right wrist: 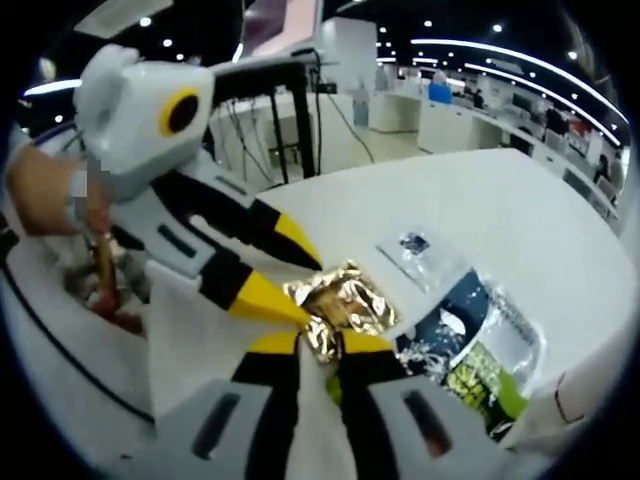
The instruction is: Arrange the skincare products in the storage area until every visible bottle or jar stands upright without overlapping.
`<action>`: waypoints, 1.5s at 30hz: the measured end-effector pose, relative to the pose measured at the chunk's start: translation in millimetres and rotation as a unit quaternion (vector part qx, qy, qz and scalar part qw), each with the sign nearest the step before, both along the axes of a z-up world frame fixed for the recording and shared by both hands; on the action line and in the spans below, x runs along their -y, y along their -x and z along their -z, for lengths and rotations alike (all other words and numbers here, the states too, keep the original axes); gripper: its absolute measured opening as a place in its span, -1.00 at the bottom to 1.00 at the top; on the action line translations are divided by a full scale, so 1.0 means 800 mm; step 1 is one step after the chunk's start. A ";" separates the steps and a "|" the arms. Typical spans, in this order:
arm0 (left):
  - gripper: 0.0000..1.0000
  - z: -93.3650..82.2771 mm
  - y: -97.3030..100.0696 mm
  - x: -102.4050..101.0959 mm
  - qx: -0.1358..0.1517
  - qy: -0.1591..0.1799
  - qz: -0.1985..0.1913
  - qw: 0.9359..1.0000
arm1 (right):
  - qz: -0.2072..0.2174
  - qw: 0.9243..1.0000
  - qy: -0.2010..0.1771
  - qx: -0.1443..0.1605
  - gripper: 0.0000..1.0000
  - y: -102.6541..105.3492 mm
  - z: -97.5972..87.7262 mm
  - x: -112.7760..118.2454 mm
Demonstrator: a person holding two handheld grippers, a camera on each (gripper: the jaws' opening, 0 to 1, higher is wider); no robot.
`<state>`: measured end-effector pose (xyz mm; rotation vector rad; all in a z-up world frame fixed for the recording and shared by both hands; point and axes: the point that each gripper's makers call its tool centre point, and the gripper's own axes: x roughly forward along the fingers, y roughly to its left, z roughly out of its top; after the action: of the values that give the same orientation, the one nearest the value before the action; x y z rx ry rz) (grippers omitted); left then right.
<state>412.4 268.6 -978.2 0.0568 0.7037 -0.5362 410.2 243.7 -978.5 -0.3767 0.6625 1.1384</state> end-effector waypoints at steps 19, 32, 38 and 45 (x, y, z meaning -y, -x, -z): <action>-0.50 0.003 0.006 0.000 -0.007 -0.003 -0.001 1.000 | -0.006 1.000 -0.002 0.000 -0.74 0.001 0.000 0.000; -0.46 -0.018 0.005 -0.013 0.013 -0.012 -0.009 1.000 | -0.007 0.999 -0.044 0.016 -0.71 0.004 -0.026 -0.002; -0.30 -0.041 0.008 -0.016 0.039 -0.004 -0.009 0.999 | -0.007 0.993 -0.121 -0.006 -0.50 0.016 -0.052 -0.008; -0.09 -0.056 0.018 -0.018 0.079 0.007 -0.024 0.997 | -0.032 0.972 -0.230 0.041 -0.13 0.035 -0.108 0.001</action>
<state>397.7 282.6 -933.4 0.0677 0.5458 -0.4851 382.3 243.2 -892.1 -0.0485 0.3004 1.2904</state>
